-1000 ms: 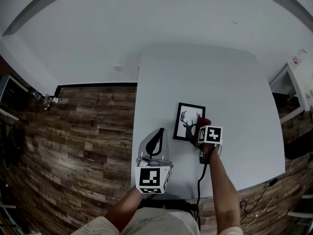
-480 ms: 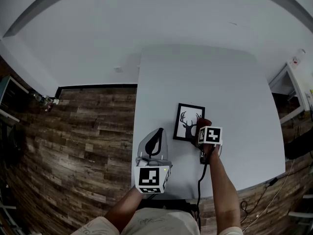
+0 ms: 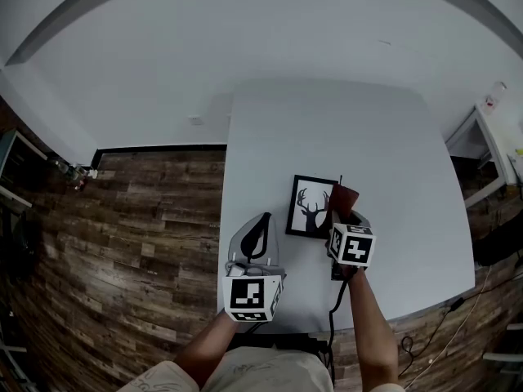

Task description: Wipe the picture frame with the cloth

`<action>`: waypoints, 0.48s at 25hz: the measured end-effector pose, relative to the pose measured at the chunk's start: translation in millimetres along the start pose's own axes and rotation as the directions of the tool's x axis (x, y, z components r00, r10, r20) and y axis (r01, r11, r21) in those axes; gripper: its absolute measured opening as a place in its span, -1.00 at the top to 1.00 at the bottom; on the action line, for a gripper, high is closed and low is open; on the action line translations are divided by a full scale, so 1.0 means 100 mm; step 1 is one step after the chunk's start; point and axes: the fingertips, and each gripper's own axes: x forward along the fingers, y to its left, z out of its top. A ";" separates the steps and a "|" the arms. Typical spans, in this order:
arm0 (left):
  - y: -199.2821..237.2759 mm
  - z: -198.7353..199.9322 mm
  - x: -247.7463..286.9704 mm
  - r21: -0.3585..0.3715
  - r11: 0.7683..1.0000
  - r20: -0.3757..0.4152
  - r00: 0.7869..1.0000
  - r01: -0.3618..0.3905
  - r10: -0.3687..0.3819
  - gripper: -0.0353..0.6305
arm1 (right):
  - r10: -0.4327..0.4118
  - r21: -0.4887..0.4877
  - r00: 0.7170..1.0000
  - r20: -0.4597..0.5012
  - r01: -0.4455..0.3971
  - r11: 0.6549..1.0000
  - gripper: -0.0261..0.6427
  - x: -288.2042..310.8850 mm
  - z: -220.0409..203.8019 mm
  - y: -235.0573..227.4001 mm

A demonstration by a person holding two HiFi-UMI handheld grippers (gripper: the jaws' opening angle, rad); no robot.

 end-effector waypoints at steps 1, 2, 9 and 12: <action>-0.01 0.02 0.01 0.001 1.000 0.003 1.000 0.001 -0.001 0.89 | -0.003 -0.019 0.998 0.067 0.004 1.000 0.60 -0.11 0.12 0.04; -0.02 0.05 0.01 0.001 1.000 0.007 1.000 0.002 -0.002 0.89 | 0.000 -0.035 0.991 0.133 0.005 0.999 0.60 -0.24 0.23 0.08; -0.07 0.20 -0.08 0.016 1.000 0.037 0.999 0.004 -0.005 0.89 | 0.055 -0.156 0.858 0.511 0.030 0.987 0.60 -1.20 0.70 0.40; -0.08 0.22 -0.13 0.019 1.000 0.045 0.999 -0.001 0.000 0.89 | 0.063 -0.200 0.793 0.607 0.076 0.977 0.60 -1.54 0.70 0.50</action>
